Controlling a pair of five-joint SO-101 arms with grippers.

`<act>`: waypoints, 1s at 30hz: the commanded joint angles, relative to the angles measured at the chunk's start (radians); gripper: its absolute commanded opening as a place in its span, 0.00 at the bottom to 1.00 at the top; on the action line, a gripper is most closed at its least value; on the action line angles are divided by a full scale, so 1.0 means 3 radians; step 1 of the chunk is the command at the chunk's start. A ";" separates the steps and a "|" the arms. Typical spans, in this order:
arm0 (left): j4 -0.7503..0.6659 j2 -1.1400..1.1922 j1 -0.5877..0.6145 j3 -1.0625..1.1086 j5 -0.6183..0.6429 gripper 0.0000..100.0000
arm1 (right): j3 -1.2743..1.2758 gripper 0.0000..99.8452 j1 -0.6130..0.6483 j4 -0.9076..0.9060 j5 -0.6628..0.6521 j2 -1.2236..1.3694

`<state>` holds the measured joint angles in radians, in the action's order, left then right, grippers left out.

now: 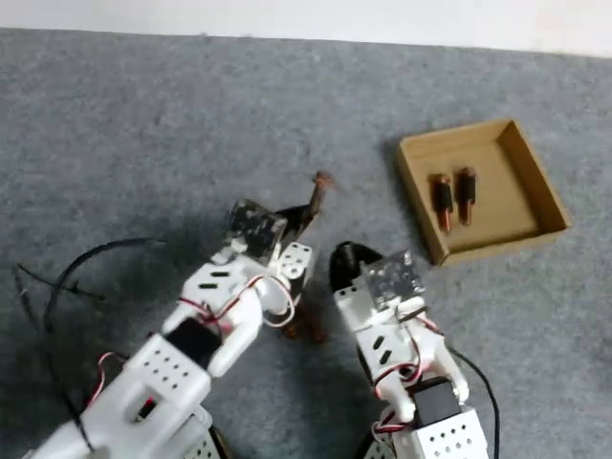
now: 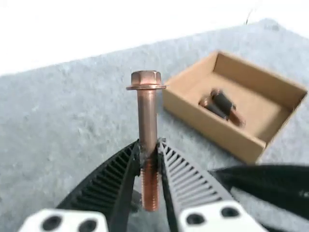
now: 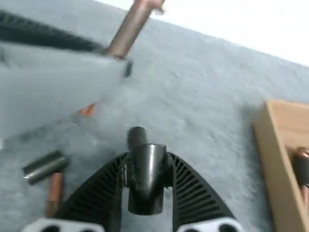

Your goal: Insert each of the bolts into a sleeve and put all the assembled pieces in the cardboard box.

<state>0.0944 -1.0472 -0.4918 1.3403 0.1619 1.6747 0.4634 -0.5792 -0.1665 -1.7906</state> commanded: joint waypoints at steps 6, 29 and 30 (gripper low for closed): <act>-0.0092 -0.0969 0.0033 0.0212 0.0010 0.00 | 0.0401 0.00 0.0125 0.0386 -0.0036 -0.0043; -0.0092 -0.2079 0.0003 0.0606 0.0639 0.01 | 0.0412 0.00 0.0197 0.1025 -0.0281 -0.0074; -0.0092 -0.2079 0.0003 0.0606 0.0639 0.01 | 0.0412 0.00 0.0207 0.1041 -0.0251 -0.0074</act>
<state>0.0928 -1.6456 -0.4933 1.5382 0.3322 1.6747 0.5355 -0.3230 -0.2754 -1.7906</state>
